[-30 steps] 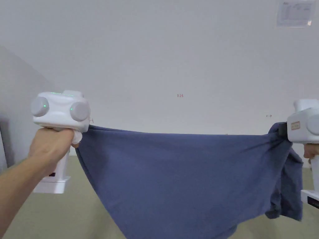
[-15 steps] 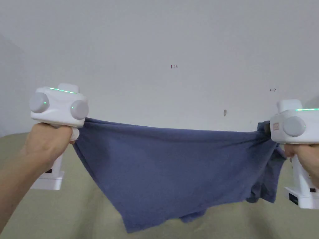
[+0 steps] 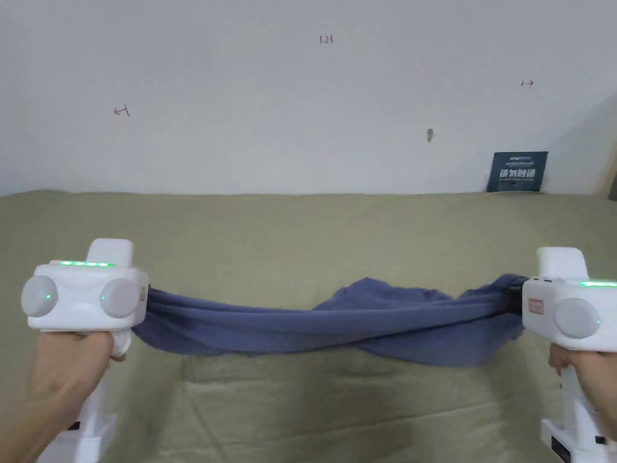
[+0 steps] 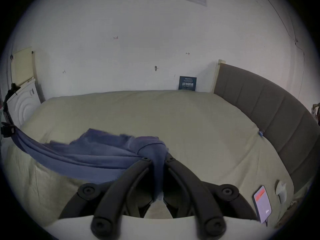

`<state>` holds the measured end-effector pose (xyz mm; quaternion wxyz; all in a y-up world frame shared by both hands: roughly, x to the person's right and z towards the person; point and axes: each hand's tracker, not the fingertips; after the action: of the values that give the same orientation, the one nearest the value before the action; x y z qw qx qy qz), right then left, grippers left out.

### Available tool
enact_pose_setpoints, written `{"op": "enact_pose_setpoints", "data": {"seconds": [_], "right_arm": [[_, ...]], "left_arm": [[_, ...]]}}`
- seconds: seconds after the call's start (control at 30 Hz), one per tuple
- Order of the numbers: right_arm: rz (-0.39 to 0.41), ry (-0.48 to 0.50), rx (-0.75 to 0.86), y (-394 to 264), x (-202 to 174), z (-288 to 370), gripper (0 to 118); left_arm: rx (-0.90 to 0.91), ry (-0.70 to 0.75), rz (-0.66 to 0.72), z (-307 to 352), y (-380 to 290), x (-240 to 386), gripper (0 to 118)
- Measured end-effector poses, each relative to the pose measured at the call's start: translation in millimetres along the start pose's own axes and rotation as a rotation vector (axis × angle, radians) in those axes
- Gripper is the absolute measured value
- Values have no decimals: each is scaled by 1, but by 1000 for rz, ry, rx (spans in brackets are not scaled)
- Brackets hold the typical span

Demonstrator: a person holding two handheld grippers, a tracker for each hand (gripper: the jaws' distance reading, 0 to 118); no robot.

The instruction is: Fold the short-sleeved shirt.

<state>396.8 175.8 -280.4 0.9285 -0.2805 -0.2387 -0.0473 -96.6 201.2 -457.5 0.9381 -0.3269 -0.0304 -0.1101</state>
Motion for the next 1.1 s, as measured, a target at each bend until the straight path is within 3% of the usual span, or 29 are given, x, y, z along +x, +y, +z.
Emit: {"op": "enact_pose_setpoints", "data": {"seconds": [0.23,0.37,0.5,0.93,0.97,1.0,1.03,1.07,1.1], "right_arm": [[-28,44,-80,-72,34,78,8],[16,51,-164,-132,46,128,8],[-30,61,-211,-184,55,163,8],[-53,54,-274,-220,52,159,9],[-54,55,-273,-221,51,160,23],[-55,53,-269,-221,50,162,50],[-60,42,-263,-220,48,165,78],[-61,24,-263,-219,47,168,91],[-63,18,-267,-218,45,170,91]], "left_arm": [[-25,-91,-3,79,-88,-32,1],[-65,-129,-26,119,-148,-49,1],[-111,-165,-17,144,-197,-61,1],[-186,-189,14,128,-232,-68,3],[-191,-201,30,127,-232,-69,19],[-194,-216,43,127,-232,-71,52],[-195,-226,48,127,-233,-71,94],[-194,-241,50,126,-235,-73,107],[-200,-268,52,125,-237,-73,107]]}}
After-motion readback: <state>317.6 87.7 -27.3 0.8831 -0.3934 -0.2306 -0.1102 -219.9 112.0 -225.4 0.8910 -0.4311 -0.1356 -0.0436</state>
